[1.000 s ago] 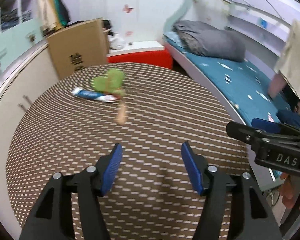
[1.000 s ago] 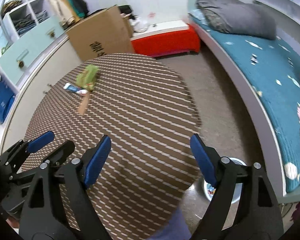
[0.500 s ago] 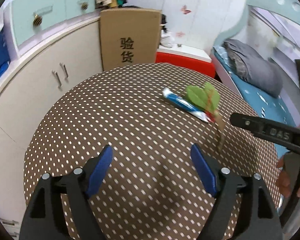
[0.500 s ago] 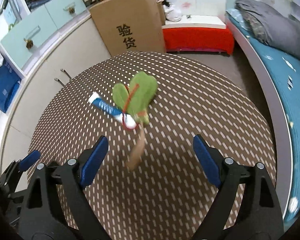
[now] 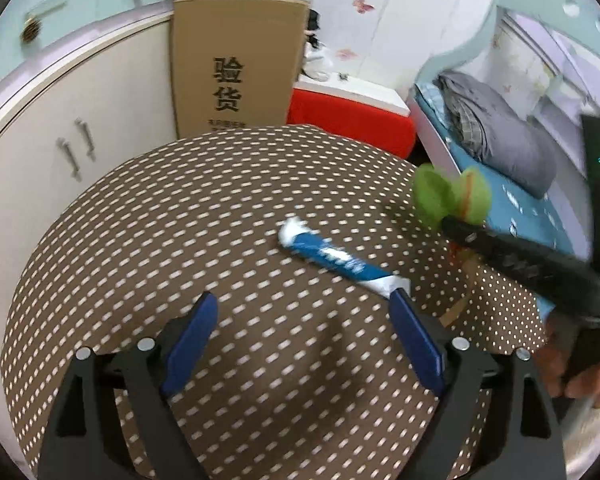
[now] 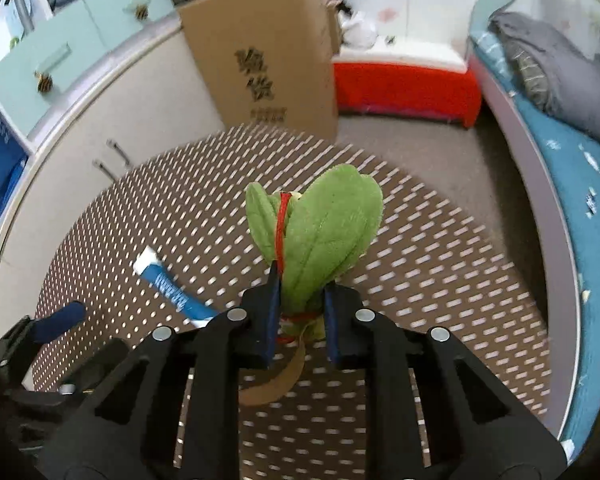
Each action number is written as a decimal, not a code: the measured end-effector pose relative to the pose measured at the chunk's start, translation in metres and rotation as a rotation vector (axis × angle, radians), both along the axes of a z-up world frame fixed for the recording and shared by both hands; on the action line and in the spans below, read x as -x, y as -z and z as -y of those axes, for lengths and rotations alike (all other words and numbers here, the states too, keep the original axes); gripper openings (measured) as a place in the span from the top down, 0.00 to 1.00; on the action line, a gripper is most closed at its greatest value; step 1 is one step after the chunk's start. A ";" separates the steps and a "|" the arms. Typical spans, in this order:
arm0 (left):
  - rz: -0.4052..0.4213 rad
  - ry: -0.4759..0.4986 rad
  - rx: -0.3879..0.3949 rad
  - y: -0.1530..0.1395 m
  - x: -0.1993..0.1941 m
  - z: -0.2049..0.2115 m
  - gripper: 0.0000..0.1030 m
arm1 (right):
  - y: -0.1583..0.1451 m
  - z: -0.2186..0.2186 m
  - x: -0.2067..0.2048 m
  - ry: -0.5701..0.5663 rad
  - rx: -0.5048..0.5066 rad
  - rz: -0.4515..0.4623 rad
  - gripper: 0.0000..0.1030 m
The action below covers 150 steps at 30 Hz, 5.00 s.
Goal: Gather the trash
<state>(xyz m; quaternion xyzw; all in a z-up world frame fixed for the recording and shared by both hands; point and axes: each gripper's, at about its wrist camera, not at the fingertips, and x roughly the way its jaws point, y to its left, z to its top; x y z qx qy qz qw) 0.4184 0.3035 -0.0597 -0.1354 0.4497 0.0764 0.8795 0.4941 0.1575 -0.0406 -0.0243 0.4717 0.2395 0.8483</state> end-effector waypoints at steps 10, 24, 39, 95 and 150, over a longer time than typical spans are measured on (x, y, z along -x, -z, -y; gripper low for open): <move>-0.103 -0.026 -0.078 0.027 -0.070 0.036 0.16 | -0.018 0.044 -0.003 0.017 -0.004 0.035 0.82; -0.114 0.061 -0.160 0.013 -0.030 0.082 0.91 | -0.005 0.095 0.031 0.031 0.020 -0.003 0.82; -0.048 0.248 -0.188 -0.021 0.027 0.211 0.91 | -0.014 0.200 0.094 0.164 0.008 -0.005 0.82; -0.145 0.644 -0.210 0.057 0.140 0.425 0.27 | 0.076 0.432 0.269 0.648 0.006 -0.088 0.36; 0.429 0.234 -0.257 -0.061 0.392 0.320 0.23 | -0.032 0.334 0.489 0.478 -0.074 0.556 0.29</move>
